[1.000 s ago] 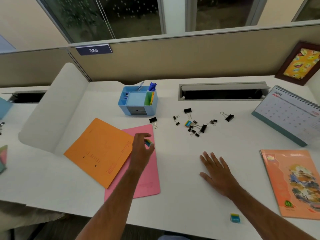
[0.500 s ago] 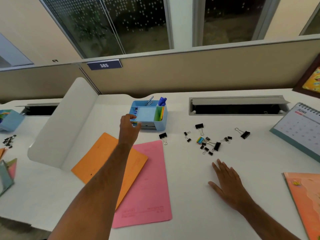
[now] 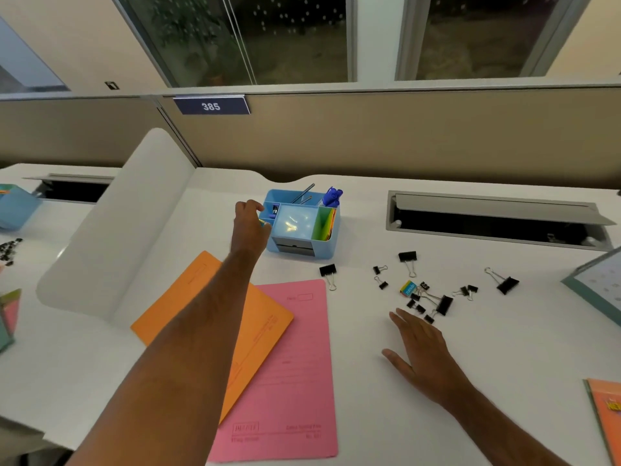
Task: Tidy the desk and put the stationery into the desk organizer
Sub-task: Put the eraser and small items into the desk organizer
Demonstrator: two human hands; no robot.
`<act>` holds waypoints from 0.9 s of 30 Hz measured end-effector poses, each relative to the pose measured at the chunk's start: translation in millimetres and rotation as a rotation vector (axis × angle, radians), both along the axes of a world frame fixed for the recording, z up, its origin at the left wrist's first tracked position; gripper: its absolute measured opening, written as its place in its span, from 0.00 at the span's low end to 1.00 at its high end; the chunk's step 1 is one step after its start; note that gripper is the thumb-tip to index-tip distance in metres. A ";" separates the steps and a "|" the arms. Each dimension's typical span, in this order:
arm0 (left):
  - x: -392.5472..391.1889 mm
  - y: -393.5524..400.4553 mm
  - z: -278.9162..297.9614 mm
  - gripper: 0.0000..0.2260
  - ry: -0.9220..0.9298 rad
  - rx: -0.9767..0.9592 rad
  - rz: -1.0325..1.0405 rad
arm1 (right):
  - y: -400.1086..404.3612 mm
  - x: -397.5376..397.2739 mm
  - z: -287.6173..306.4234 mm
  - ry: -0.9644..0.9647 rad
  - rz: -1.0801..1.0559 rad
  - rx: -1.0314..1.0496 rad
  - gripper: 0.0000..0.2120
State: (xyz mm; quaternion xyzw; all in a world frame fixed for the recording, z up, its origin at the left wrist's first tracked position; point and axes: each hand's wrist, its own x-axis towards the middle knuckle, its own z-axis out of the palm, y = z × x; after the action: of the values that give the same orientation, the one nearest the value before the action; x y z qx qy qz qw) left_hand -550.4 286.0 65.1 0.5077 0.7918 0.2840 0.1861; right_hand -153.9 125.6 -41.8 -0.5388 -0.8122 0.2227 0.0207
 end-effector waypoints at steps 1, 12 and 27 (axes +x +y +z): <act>-1.8 2.2 -2.4 0.19 0.006 -0.012 -0.002 | 1.8 -1.6 -0.3 0.013 -0.001 0.001 0.35; -9.9 -8.1 -17.4 0.21 -0.077 0.023 0.013 | 3.3 -3.6 -7.2 0.090 -0.030 0.026 0.32; 84.9 -141.1 -45.8 0.23 0.025 -0.033 -0.170 | -38.3 34.8 3.0 -0.103 -0.057 0.033 0.33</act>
State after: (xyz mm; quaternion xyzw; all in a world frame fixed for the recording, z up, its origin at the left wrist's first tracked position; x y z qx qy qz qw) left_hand -465.4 144.9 19.3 0.5734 0.7527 0.2478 0.2077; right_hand -119.1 87.3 -38.8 -0.5722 -0.8000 0.1806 -0.0057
